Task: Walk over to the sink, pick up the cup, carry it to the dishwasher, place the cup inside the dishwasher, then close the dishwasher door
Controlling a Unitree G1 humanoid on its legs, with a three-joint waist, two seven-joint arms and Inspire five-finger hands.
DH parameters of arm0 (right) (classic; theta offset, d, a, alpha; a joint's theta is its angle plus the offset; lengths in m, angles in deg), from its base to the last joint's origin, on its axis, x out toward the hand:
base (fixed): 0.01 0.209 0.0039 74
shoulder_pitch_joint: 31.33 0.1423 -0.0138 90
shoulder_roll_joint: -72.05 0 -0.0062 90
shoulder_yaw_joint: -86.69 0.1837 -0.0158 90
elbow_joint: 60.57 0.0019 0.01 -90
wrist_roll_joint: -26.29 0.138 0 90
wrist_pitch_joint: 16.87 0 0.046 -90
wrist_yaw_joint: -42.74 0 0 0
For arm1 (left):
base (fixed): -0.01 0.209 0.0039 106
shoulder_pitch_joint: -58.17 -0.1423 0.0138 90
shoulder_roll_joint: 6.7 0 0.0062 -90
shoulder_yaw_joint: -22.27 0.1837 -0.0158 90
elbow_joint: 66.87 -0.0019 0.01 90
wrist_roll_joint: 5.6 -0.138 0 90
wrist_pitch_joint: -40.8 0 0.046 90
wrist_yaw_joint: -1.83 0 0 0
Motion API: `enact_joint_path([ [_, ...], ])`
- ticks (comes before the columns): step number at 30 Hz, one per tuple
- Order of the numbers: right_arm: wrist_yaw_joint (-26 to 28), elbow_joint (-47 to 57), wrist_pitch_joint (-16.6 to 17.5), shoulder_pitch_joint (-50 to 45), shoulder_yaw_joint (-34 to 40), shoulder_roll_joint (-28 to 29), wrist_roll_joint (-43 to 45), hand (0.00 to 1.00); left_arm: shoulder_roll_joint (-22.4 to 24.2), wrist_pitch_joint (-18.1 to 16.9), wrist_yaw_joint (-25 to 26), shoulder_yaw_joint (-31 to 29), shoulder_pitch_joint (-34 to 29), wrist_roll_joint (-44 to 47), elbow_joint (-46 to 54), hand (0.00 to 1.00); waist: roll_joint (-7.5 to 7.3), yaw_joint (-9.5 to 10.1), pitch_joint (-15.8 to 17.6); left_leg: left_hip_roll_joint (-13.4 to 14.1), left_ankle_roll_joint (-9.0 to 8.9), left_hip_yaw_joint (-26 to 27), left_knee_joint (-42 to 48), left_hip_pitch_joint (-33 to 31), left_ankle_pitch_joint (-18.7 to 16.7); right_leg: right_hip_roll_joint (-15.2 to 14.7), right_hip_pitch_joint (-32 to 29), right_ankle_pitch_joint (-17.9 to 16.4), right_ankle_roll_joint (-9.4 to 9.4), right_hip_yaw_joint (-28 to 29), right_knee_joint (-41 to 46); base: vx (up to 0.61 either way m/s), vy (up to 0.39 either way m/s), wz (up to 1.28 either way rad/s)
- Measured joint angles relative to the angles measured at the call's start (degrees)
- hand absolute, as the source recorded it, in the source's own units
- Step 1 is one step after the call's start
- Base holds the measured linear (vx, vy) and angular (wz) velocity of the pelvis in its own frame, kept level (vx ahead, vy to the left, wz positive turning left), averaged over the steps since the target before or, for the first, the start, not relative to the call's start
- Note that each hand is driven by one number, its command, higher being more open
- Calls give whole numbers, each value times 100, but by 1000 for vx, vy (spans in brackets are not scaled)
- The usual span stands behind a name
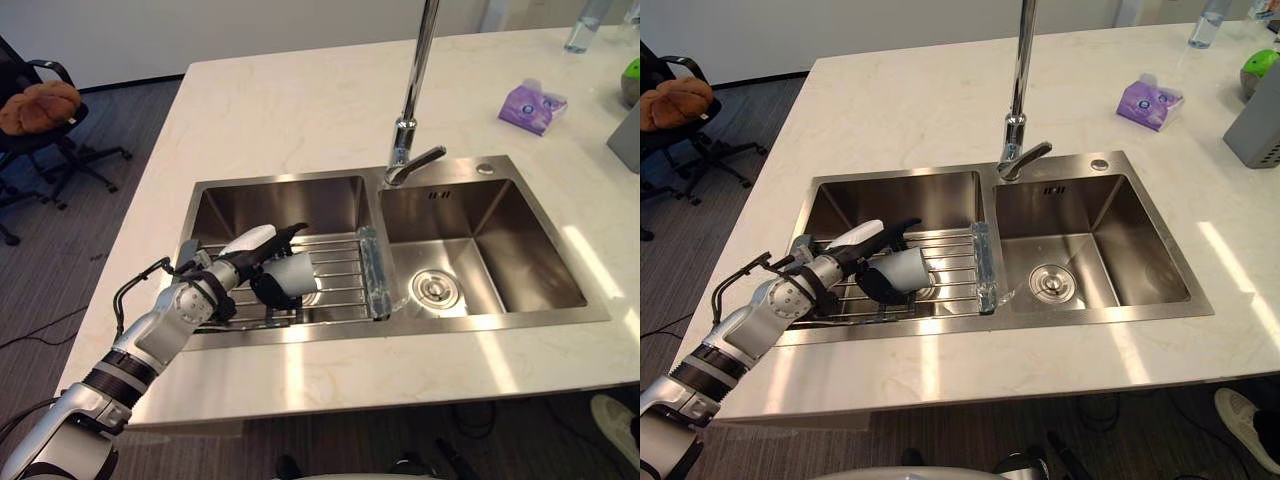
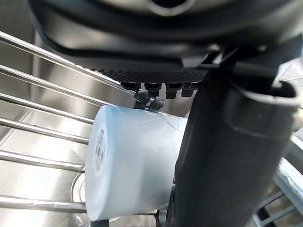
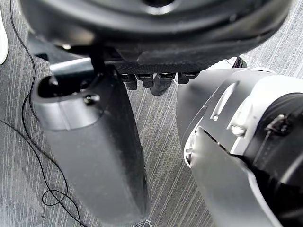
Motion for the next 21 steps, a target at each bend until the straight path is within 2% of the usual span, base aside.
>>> enact_joint_path([
  [5, -8, 18, 4, -5, -98, -14, 34, 100, -2, -275, 386, -32, -264, 81, 64, 100, 20, 43, 16, 0, 1, -2, 0, -8, -1, -1, -9, 0, 0, -3, 1, 0, 0, 0],
  [10, -14, -9, 21, 5, -89, -42, 229, 100, 3, -648, 714, -266, -733, 75, 562, 100, 63, 177, 53, -4, 3, -37, 0, -46, -6, -4, -33, -4, 7, -34, 21, 0, 0, 3],
  [13, -13, -127, 51, 21, -38, -88, 253, 100, 34, -929, 955, -581, -890, 75, 1070, 100, 78, 340, 62, -11, 15, -71, 1, -87, -17, -25, -116, -9, 13, -65, 125, 0, -1, 1],
  [18, -18, -255, 66, 47, 59, -88, 445, 100, 157, -1227, 1072, -1080, -963, 80, 1491, 100, 80, 454, 60, -41, 44, -188, 10, -88, -34, -75, -169, -23, 33, -163, 269, -1, 0, 1],
  [21, -22, -312, 89, 65, 121, -88, 452, 100, 158, -1274, 1055, -1156, -1070, 82, 1661, 100, 80, 480, 60, -48, 63, -216, 25, -91, -47, -88, -172, -28, 39, -182, 301, -3, 0, 2],
])
